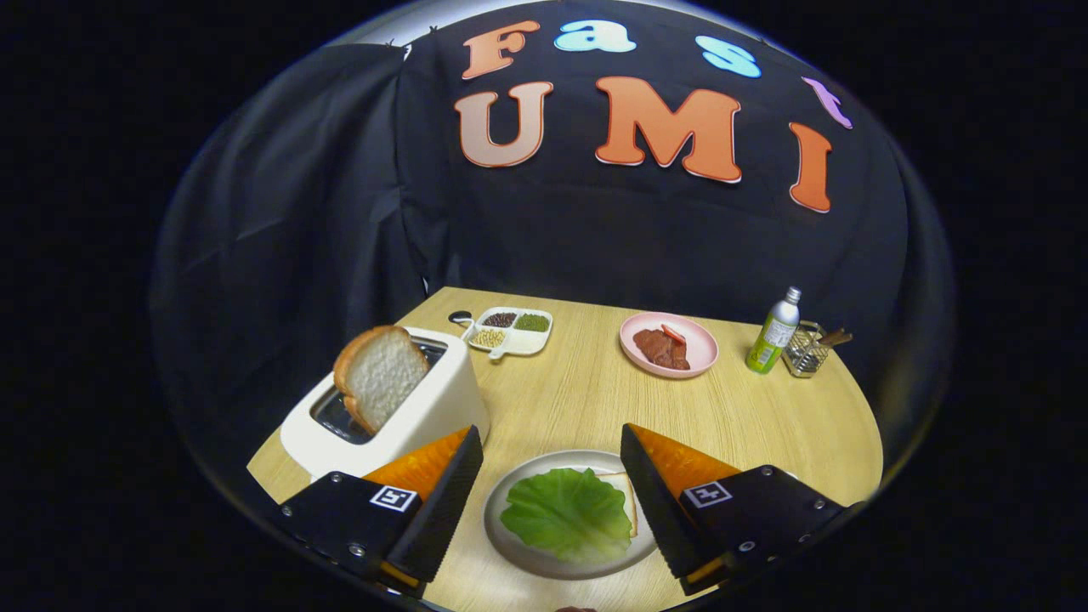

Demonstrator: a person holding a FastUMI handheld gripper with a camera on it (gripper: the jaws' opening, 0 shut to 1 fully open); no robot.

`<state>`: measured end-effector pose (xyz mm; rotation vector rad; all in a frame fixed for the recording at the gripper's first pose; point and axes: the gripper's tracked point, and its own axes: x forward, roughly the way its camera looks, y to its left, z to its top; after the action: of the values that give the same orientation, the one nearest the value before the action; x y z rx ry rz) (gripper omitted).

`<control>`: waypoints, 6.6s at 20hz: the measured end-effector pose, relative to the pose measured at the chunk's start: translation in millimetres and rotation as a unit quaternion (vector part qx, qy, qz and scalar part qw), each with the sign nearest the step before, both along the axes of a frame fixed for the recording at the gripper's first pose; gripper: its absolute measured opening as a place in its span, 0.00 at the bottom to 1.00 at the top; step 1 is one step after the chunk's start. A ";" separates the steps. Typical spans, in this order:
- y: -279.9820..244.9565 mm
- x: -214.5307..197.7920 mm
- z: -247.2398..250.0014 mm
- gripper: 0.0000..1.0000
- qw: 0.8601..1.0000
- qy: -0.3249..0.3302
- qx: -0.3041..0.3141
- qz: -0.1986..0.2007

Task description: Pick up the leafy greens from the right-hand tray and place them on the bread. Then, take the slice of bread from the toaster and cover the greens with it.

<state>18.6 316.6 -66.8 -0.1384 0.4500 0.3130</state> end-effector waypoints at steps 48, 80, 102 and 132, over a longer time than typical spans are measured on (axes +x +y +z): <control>85.1 12.3 61.9 0.11 0.999 0.023 0.024 0.000; -57.5 8.4 -124.9 0.30 0.989 0.134 0.064 0.005; -199.4 11.9 -8.0 0.98 0.994 -0.071 0.037 -0.080; -279.0 -20.7 27.0 0.98 0.969 -0.201 0.062 -0.132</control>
<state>-2.1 37.6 -39.8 -0.0169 0.0435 0.0452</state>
